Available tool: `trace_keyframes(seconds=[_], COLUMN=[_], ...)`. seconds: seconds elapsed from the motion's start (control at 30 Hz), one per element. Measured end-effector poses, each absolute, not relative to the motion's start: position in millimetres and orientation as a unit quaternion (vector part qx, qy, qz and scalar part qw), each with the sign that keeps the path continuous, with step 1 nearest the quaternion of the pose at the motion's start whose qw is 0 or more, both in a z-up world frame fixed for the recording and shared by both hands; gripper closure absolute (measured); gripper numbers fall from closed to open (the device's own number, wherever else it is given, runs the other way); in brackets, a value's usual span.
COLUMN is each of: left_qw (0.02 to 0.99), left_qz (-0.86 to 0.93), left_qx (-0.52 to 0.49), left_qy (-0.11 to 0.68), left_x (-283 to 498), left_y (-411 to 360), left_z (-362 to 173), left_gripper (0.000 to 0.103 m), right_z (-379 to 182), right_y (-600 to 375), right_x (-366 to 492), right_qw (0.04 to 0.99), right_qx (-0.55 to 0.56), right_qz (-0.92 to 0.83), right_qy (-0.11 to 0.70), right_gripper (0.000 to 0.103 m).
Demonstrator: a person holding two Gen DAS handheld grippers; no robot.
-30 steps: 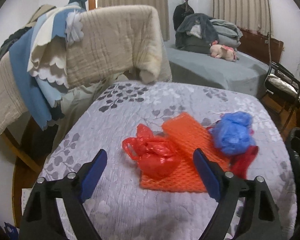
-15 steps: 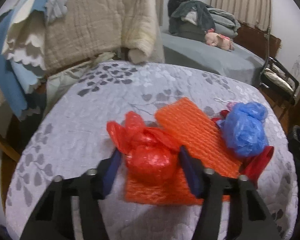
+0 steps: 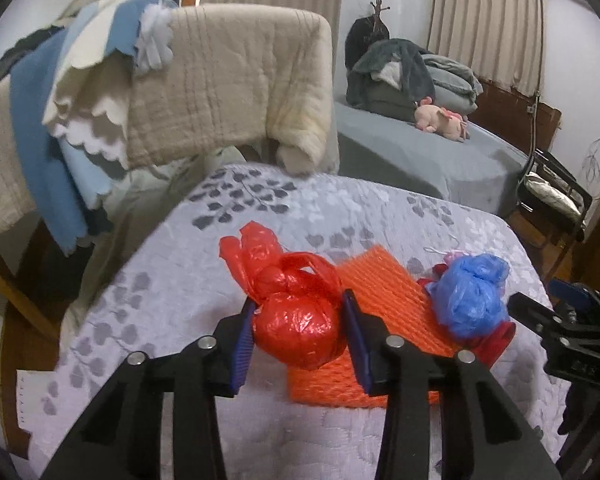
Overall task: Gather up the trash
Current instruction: 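Grasp the knotted red plastic bag with the left gripper, then grasp the blue plastic bag with the right gripper while the left gripper holds the red bag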
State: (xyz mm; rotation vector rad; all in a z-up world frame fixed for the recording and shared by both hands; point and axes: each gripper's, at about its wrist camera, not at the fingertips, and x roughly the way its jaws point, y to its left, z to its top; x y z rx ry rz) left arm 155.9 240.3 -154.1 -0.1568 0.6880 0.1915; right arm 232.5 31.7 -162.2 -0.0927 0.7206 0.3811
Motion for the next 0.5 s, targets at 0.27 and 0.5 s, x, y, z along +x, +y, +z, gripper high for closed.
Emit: trace_keyframes(seconds=[0.27, 0.5], left_qw=[0.932, 0.931], left_qz=[0.107, 0.11], left_qx=[-0.069, -0.063], left_qy=[0.34, 0.344], left_x=[153.3, 152.3], left_y=[250.3, 250.6], left_z=[-157.1, -160.0], left_gripper=[0.062, 0.062], right_z=[-173.0, -182.8], right_y=[58.6, 68.0], right_x=[246.6, 251.8], right_qw=[0.908, 0.904], right_qx=[-0.049, -0.058], right_qz=[0.196, 0.194], right_qy=[0.367, 0.377], right_gripper=[0.005, 0.006])
